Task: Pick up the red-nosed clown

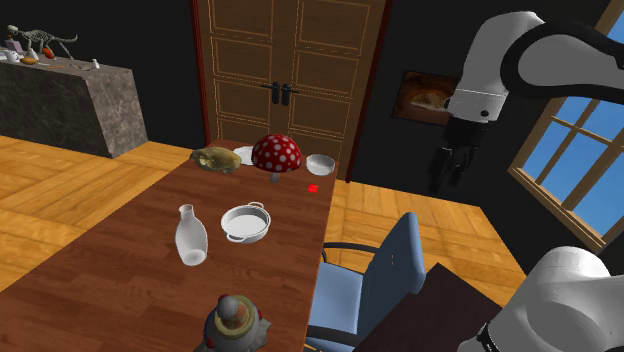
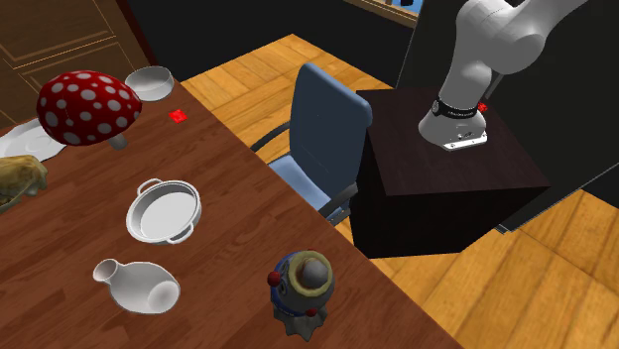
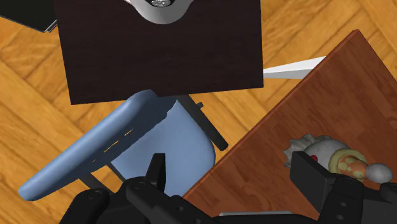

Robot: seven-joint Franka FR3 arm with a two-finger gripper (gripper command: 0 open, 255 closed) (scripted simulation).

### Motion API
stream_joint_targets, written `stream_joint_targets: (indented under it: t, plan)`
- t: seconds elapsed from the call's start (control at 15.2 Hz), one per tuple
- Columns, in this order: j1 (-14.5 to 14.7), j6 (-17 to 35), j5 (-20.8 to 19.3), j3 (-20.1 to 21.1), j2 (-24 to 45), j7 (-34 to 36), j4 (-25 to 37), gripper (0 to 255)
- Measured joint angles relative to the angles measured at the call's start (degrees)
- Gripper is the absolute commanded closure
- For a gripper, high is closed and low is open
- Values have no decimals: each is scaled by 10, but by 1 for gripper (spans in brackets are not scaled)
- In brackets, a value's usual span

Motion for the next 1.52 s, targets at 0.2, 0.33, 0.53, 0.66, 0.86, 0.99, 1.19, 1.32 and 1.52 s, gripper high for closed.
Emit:
stream_joint_targets:
  t: [0.2, 0.33, 0.53, 0.66, 0.86, 0.99, 1.19, 1.32, 1.52]
  plan:
    - [5, 13, 10, 17, 6, 15, -5, 0]
    - [11, 39, 23, 42, 24, 37, -9, 0]
    - [21, 77, 39, 79, 47, 68, -17, 0]
    - [25, 103, 47, 103, 74, 89, -12, 0]
    - [31, 143, 55, 141, 117, 123, -4, 0]
    - [34, 175, 59, 169, 146, 147, -2, 0]
    - [37, 212, 57, 208, 197, 187, 15, 0]
    - [37, 239, 50, 232, 233, 212, 27, 0]
    - [32, 272, 26, 268, 299, 254, 59, 0]
